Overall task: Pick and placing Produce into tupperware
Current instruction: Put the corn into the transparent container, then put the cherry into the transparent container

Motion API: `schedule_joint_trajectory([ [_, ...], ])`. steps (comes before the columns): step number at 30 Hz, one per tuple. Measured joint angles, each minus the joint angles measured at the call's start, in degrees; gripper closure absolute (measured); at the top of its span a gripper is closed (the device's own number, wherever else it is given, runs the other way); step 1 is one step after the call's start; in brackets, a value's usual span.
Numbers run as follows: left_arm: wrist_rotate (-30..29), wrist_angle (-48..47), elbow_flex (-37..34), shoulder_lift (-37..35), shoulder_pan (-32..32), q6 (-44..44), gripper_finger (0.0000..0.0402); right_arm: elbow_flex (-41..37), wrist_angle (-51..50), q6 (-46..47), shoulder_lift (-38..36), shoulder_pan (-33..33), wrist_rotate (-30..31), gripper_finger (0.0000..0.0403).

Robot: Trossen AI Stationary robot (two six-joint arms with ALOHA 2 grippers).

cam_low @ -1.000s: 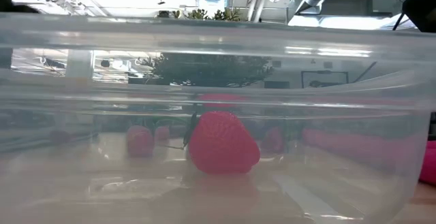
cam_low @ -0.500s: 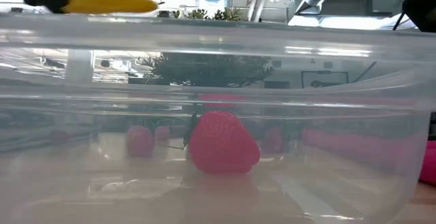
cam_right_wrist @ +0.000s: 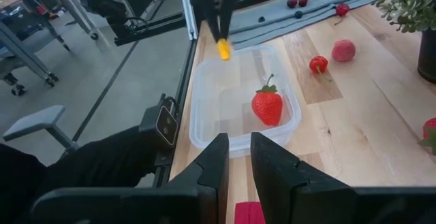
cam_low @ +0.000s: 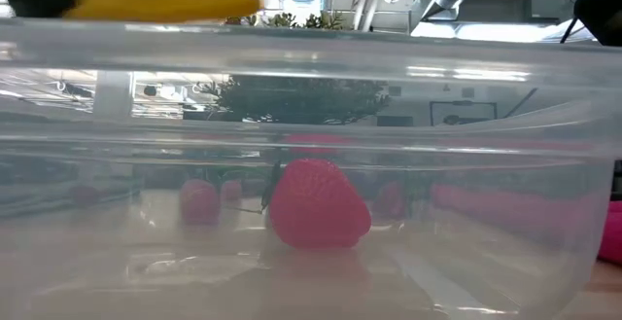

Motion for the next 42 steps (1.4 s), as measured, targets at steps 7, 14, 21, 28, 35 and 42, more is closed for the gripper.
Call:
schedule_joint_trajectory([
  [7, -2.33, -0.57, 0.03, 0.38, 0.95, 0.63, 0.0342, 0.0, 0.05, 0.08, 0.0, 0.09, 0.0, 0.0317],
  [14, -1.29, -1.38, 0.03, 0.38, 1.41, 1.87, 0.024, 0.0, 0.07, 0.06, 0.0, 0.09, 0.0, 0.0317],
  [21, -4.36, -7.62, 0.03, -0.81, 0.05, 3.67, 0.021, 0.0, 0.07, 0.37, 0.0, 0.09, 0.0, 0.0317],
  [28, -12.82, -10.12, 0.03, -6.85, -4.69, 10.24, 0.0209, 0.0, 0.06, 0.55, 0.0, 0.09, 0.0, 0.0317],
  [35, -23.59, -4.15, -1.12, -16.75, -10.31, 23.65, 0.0209, 0.0, 0.06, 0.5, 0.0, -0.02, 0.0, 0.0317],
  [42, -23.65, 0.16, -11.58, -29.24, -10.65, 26.29, 0.0209, 0.0, 0.09, 0.99, 0.0, 0.0, 0.0, 0.0317],
])
